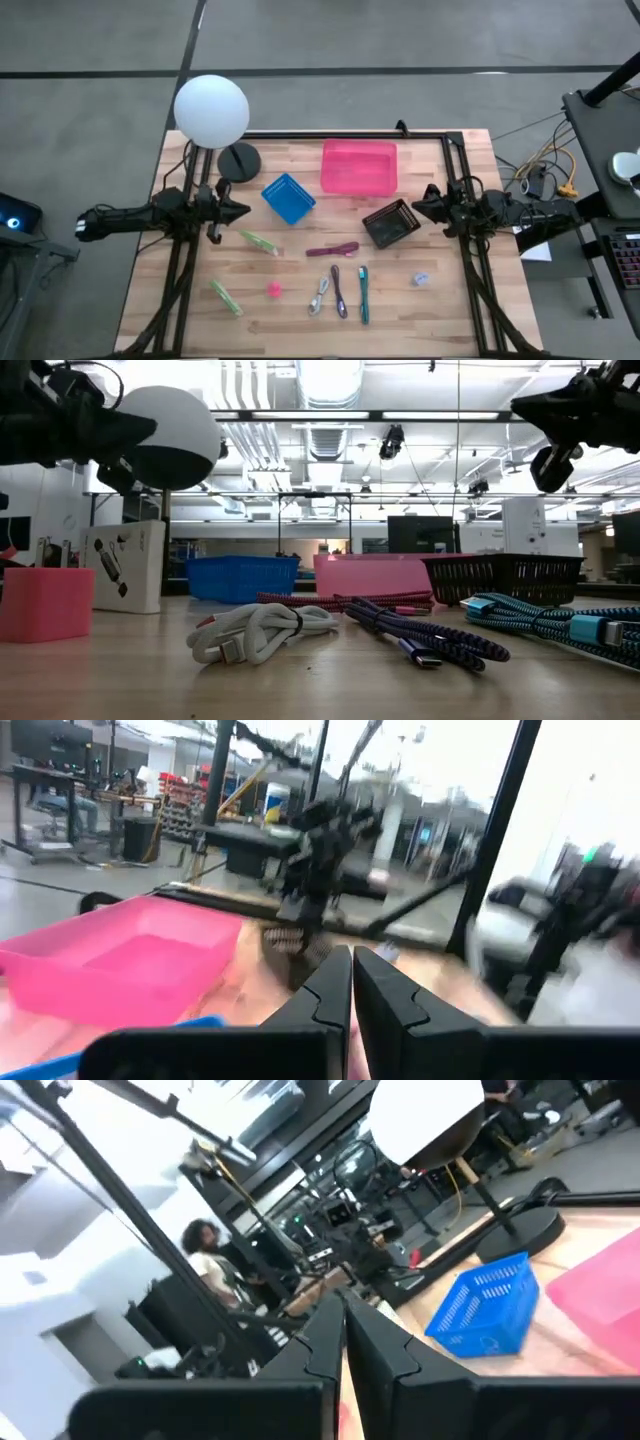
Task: Pick and place items into bin
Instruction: Put the top white card reader box into the blue bin
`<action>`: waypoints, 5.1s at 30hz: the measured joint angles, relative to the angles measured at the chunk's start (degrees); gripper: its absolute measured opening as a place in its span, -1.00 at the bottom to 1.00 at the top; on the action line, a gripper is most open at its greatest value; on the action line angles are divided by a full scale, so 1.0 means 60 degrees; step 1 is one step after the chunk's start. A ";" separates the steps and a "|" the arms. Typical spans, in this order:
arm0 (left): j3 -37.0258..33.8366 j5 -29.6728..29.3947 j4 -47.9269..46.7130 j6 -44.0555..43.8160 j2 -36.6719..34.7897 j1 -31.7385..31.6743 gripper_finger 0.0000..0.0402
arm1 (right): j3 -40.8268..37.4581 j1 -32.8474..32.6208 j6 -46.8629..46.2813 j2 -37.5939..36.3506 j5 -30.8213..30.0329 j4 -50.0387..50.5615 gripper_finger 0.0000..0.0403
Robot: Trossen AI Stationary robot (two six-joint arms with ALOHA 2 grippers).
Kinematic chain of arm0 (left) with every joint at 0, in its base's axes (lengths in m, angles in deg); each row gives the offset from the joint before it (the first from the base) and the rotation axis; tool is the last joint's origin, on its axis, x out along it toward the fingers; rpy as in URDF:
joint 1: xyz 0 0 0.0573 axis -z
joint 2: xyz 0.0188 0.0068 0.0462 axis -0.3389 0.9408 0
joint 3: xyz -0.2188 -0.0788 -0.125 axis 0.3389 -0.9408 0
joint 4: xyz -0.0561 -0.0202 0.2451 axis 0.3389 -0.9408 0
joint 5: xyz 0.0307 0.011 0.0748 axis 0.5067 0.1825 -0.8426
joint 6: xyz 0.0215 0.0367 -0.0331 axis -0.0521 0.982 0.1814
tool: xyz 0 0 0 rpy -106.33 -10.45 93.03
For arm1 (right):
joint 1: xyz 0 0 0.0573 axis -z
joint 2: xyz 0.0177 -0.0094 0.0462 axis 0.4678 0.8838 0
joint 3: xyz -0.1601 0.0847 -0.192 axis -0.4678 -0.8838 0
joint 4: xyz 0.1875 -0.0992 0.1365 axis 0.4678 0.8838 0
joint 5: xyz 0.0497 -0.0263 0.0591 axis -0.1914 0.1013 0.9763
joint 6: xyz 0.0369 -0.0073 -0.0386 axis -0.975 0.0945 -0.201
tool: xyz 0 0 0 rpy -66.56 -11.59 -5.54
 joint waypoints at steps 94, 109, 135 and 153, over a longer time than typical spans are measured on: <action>1.0888 0.1918 -1.1345 0.3384 1.2330 0.1187 -0.06 | 0.0000 0.0002 0.0689 0.0011 -0.2915 0.1078 -0.96; 1.0759 0.1346 -1.1704 0.4569 1.3347 0.1264 -0.06 | 0.0000 0.0002 0.0689 0.0073 -0.2918 0.1455 -0.96; 0.9217 0.0513 -1.0993 0.4448 1.3394 0.1268 -0.06 | 0.0000 0.0000 0.0689 0.0091 -0.2918 0.1579 -0.96; 0.8830 0.0506 -1.0145 0.4455 1.3394 0.1268 -0.08 | 0.0000 -0.0001 0.0689 0.0091 -0.2918 0.1579 -0.96</action>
